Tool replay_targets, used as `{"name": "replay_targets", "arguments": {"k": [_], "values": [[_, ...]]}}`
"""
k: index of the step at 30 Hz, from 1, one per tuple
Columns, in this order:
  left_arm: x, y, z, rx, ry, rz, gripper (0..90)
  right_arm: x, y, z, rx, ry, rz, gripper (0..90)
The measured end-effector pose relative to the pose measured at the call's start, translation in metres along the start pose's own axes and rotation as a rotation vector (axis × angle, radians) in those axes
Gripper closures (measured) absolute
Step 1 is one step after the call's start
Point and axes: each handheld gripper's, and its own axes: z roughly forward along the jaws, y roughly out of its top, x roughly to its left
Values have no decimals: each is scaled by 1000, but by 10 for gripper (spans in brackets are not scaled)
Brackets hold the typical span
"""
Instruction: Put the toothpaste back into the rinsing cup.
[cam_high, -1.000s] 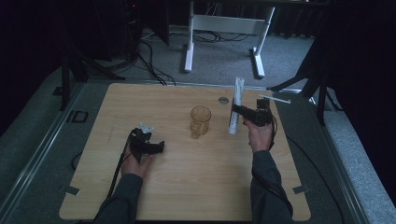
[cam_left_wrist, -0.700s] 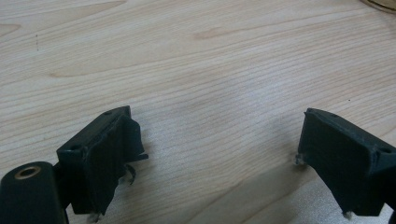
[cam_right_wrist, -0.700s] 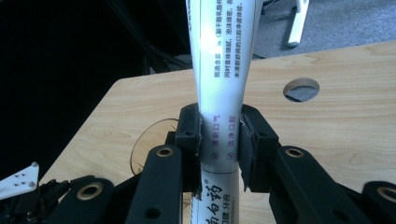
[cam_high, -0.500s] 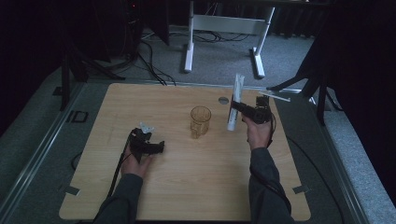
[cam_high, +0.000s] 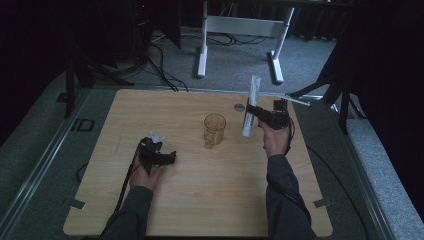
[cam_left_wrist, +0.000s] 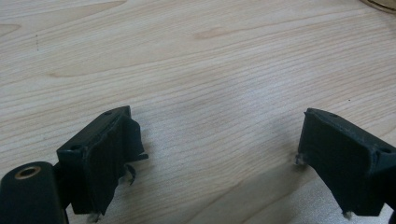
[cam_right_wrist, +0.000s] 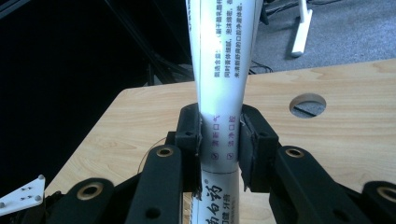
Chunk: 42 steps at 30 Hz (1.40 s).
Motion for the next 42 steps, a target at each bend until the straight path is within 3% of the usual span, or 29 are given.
{"name": "replay_targets", "arguments": {"k": [25,42], "values": [[0,0,0,-1,0,0,106,12,10,12,-39,-3,-47,722],[0,0,0,0,0,0,105,20,13,23,-33,3,-55,722]]}}
